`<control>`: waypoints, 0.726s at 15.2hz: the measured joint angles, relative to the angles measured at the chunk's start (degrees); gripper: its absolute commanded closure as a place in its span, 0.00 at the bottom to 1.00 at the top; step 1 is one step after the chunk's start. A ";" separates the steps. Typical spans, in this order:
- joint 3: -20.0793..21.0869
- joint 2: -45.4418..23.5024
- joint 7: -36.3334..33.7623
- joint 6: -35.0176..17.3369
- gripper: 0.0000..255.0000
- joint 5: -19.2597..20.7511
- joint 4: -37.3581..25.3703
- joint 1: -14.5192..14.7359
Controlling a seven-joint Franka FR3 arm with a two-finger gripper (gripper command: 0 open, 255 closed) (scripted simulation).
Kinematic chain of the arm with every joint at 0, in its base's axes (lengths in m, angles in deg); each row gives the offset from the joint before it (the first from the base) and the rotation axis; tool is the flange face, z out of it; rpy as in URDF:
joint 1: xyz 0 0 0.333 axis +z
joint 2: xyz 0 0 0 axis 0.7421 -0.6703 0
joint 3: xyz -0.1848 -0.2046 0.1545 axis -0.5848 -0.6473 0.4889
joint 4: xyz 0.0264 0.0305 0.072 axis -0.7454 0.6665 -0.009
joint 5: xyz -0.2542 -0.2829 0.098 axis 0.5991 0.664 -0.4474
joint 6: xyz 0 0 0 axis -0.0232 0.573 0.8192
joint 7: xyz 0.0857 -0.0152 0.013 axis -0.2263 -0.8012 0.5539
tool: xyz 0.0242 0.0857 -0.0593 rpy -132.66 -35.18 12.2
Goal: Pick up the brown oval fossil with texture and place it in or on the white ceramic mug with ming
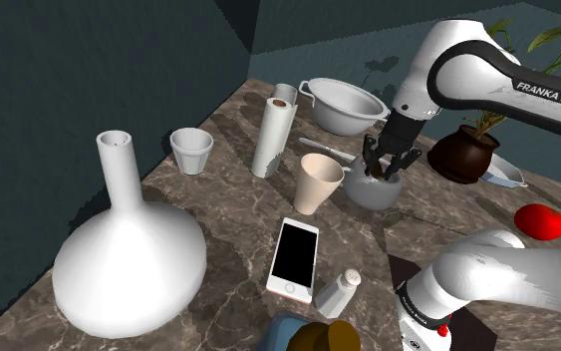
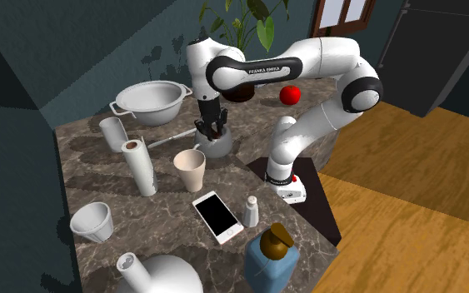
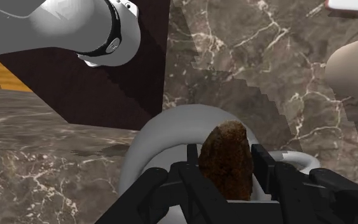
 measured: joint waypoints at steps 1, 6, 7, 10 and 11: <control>0.00 0.01 0.02 -0.06 1.00 -0.02 0.04 0.01; 0.05 0.00 0.00 -0.13 0.00 -0.02 0.52 0.02; 0.05 -0.01 0.00 -0.12 0.00 -0.02 0.55 0.02; 0.08 -0.65 -0.15 0.47 0.00 0.05 -0.66 -0.05; -0.16 -0.83 -0.20 1.91 0.00 0.26 -2.32 -0.15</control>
